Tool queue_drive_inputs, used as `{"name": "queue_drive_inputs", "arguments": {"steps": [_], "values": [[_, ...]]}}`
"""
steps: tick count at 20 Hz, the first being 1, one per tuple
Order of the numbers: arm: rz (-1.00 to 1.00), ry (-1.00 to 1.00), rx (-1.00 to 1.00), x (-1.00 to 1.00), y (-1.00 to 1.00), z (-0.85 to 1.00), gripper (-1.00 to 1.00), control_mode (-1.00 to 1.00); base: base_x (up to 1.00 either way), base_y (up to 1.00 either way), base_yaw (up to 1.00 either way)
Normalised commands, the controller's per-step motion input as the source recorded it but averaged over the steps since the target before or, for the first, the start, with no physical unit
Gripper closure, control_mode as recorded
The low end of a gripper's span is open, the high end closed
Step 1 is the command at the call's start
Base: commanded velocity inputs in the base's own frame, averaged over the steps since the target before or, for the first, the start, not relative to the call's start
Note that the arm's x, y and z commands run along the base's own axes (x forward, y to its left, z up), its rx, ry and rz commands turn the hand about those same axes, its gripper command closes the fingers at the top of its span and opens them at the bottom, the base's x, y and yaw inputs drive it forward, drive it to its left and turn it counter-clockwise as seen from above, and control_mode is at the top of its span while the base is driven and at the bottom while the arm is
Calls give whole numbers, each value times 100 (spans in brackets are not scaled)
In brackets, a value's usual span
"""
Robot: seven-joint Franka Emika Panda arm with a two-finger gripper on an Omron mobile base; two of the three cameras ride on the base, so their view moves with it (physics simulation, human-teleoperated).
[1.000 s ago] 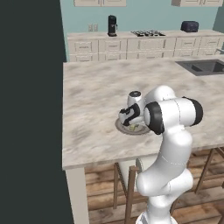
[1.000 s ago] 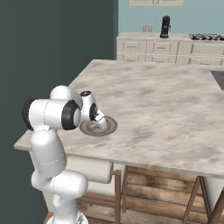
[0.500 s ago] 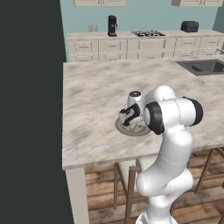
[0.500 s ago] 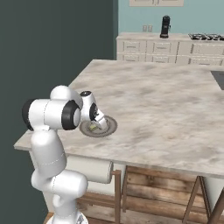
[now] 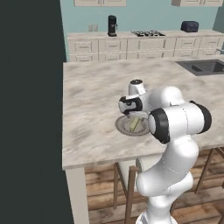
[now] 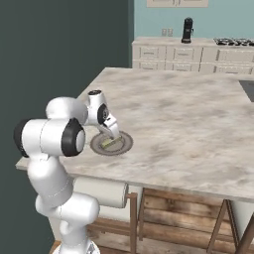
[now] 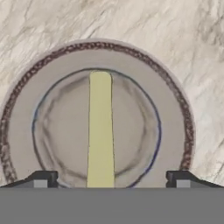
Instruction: Retrieve the butter from the fridge and place it on a plate on the dining table. Then retrieve the butter knife by the fridge and place it near the plate.
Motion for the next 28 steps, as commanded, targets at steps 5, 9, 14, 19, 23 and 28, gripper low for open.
{"name": "queue_drive_inputs", "arguments": {"steps": [5,9,14,19,23,28], "values": [[2,4,0,-90,-2,91,-100,-100,0,0,0],[14,5,8,-100,-14,74,-100,-100,0,0,0],[22,8,6,-100,-3,93,-100,-100,0,0,0],[18,9,2,-100,0,42,-100,-100,0,0,0],[17,-1,0,-100,2,9,-100,-100,0,0,0],[15,-12,0,-100,0,3,-100,-100,0,0,0]]}}
